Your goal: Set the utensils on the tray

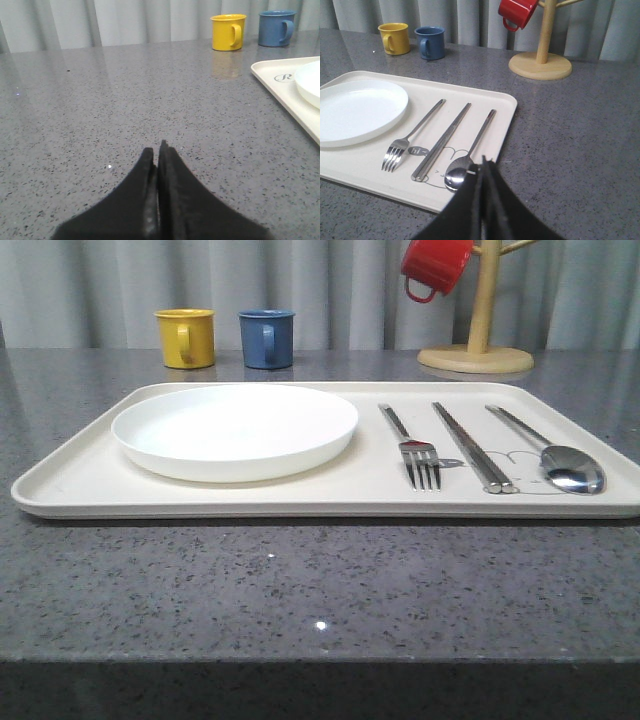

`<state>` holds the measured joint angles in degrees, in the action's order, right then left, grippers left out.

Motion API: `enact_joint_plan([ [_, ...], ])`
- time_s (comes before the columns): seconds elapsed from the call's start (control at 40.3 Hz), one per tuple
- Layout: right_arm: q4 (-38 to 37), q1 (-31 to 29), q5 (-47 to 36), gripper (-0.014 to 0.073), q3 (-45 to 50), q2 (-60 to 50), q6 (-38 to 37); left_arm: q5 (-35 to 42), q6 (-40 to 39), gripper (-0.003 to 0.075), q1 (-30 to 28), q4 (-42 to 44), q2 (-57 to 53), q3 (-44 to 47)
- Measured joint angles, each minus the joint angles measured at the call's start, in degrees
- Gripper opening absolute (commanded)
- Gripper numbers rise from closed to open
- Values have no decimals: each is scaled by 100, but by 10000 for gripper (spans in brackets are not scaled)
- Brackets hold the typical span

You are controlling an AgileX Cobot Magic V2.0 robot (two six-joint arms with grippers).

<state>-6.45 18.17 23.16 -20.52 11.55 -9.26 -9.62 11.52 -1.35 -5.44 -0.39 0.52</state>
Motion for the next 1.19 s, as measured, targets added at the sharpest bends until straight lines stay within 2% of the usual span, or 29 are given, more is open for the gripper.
enact_joint_plan([
  [0.273, 214, -183, -56, -69, 277, -133, 48, 0, 0, -18, 0, 0, 0, 0],
  [0.545, 1160, -1457, -553, -69, 1624, -955, 1007, 0, 0, -18, 0, 0, 0, 0],
  [0.669, 1291, -1793, -780, -69, 2066, -1191, 1111, 0, 0, -18, 0, 0, 0, 0],
  [0.843, 1317, -1871, -1079, -69, 2203, -1205, 1128, 0, 0, -18, 0, 0, 0, 0],
  [1.19, 1338, -1871, -1128, -69, 2203, -1214, 1143, 0, 0, -18, 0, 0, 0, 0],
])
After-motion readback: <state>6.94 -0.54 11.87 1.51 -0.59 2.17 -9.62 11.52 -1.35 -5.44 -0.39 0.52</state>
